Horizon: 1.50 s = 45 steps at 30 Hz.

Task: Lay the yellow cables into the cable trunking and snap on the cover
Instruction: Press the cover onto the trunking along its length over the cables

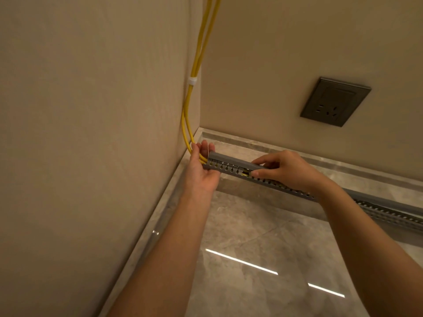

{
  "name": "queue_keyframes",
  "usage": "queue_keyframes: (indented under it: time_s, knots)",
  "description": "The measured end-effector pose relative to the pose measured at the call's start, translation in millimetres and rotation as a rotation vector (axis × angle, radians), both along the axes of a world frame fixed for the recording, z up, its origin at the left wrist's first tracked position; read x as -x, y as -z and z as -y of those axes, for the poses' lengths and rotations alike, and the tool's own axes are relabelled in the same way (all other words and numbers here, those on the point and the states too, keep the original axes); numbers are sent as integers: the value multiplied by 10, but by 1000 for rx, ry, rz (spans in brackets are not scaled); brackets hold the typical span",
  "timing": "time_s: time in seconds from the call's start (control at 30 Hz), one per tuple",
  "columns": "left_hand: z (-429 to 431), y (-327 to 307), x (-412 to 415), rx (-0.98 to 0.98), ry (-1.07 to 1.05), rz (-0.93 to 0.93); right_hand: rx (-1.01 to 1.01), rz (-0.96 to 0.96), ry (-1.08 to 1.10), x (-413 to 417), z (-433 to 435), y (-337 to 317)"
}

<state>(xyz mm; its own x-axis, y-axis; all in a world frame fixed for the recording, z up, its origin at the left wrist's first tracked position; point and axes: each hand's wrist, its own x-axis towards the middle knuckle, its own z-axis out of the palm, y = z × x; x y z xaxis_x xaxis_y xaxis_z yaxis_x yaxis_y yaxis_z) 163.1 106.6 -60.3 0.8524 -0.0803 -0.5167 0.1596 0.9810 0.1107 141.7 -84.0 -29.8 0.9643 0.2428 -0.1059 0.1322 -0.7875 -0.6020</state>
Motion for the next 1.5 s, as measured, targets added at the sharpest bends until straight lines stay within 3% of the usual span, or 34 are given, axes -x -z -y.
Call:
queue_keyframes:
  time_s: [0.33, 0.83, 1.0, 1.23, 1.5]
  knots:
    - [44, -32, -25, -39, 3, -11, 136, 152, 6, 50, -98, 54]
    - [-36, 31, -66, -75, 112, -25, 87, 86, 37, 38, -81, 76]
    - [-24, 6, -63, -73, 95, -62, 181, 84, -1, 84, -114, 14]
    - [19, -107, -48, -91, 89, -56, 478, 488, -55, 283, -472, 70]
    - [6, -114, 11, -122, 99, -10, 549, 520, 85, 188, -723, 51]
